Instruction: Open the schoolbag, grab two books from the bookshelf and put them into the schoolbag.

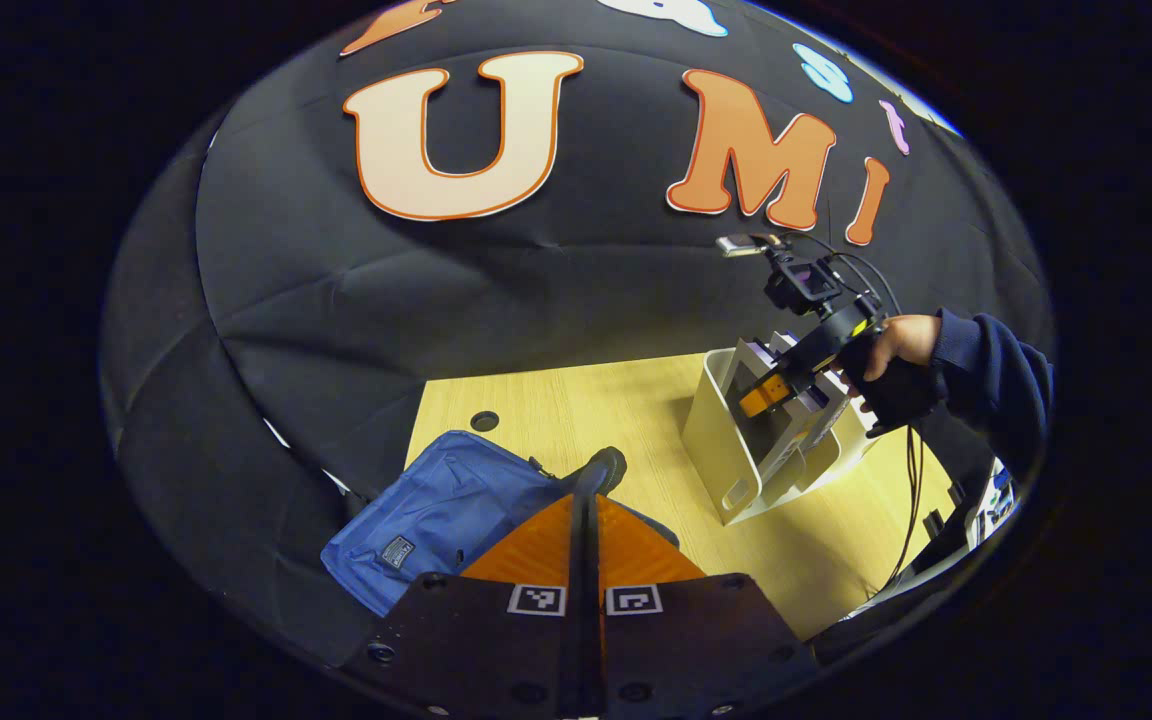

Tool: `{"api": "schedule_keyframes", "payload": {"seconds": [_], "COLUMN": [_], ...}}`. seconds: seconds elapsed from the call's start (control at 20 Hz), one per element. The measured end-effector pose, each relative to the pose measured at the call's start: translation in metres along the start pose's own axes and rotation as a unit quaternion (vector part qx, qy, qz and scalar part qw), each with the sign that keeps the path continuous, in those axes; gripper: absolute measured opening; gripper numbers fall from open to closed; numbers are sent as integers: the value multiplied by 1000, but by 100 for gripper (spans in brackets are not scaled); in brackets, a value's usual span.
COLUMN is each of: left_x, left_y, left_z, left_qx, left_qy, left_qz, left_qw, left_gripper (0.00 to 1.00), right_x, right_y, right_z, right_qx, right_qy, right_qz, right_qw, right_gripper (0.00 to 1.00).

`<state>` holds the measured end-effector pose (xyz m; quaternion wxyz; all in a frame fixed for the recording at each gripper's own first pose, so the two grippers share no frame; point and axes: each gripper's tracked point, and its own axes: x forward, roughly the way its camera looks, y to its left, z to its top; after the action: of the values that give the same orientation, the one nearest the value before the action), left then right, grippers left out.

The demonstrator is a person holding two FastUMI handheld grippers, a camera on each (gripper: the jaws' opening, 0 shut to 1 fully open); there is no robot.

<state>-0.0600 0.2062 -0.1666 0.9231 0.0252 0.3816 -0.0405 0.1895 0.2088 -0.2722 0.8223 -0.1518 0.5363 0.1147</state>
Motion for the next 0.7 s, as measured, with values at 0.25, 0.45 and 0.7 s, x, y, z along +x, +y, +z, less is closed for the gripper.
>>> {"api": "schedule_keyframes", "payload": {"seconds": [0.25, 0.45, 0.7], "left_x": [0, -1, -2], "left_y": [2, 5, 7], "left_z": [-3, 0, 3], "left_qx": [-6, 9, 23], "left_qy": [4, 12, 18], "left_qz": [-4, -1, -3], "left_qw": [1000, 1000, 1000], "left_gripper": [0, 0, 0], "right_x": [21, 17, -6], "right_y": [6, 5, -5], "right_z": [-21, -23, -18], "right_qx": [-1, 20, 32], "right_qy": [57, 64, 38], "right_qz": [13, 20, 30], "right_qw": [998, 998, 998], "right_gripper": [51, 38, 42]}}
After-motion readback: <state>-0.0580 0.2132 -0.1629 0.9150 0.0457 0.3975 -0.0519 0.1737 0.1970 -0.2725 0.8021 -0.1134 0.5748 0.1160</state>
